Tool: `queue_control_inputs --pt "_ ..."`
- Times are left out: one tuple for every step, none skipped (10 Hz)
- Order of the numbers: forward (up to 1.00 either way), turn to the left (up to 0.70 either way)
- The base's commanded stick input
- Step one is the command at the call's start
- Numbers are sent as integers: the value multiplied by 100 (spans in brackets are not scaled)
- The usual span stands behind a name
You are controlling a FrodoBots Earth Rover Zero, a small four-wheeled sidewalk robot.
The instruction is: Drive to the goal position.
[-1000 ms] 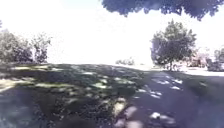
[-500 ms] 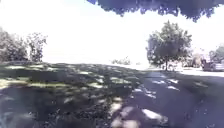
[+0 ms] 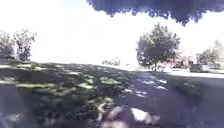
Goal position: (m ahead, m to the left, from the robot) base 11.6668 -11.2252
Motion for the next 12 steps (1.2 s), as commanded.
queue_control_inputs --pt "0 0" --pt "0 0" --pt "0 0" --pt "0 0" --pt "0 0" --pt "0 -7" --pt "0 -52" --pt "0 -85" --pt "0 -85" --pt "0 -85" --pt "0 -85" --pt "0 -85"
